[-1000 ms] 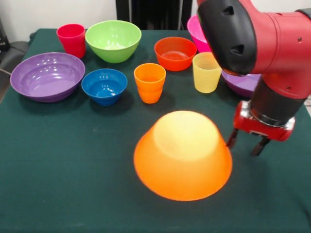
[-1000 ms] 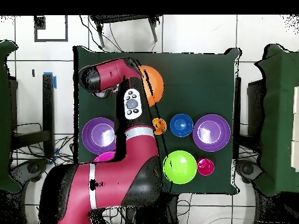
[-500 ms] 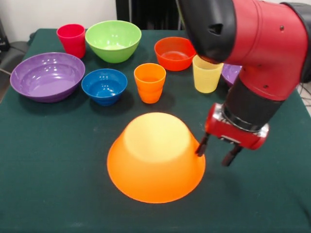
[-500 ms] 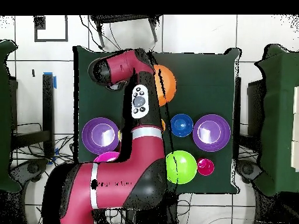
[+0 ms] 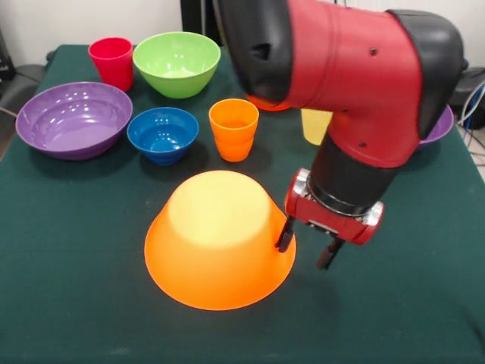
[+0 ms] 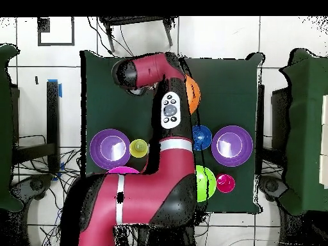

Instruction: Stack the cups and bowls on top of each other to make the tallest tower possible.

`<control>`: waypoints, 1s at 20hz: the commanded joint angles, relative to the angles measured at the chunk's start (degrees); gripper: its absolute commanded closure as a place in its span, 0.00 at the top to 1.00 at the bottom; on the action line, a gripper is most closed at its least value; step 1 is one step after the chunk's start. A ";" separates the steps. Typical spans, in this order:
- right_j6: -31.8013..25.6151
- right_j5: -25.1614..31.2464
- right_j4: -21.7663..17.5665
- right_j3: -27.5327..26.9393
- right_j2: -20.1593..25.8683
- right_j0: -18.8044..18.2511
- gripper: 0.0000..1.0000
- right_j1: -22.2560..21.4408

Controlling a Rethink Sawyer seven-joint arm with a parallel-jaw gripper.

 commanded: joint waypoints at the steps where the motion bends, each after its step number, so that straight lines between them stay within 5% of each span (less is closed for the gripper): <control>1: -12.92 3.91 6.93 7.87 10.88 -3.17 1.00 1.62; 7: -16.07 8.25 10.92 11.29 12.85 -4.98 1.00 0.54; 12: -17.04 8.21 10.42 11.37 12.48 -5.12 1.00 -0.20; 17: -14.28 -2.80 4.91 12.65 8.56 -3.37 1.00 -3.49; 20: -9.83 -8.61 3.36 18.12 6.49 -2.80 1.00 -6.94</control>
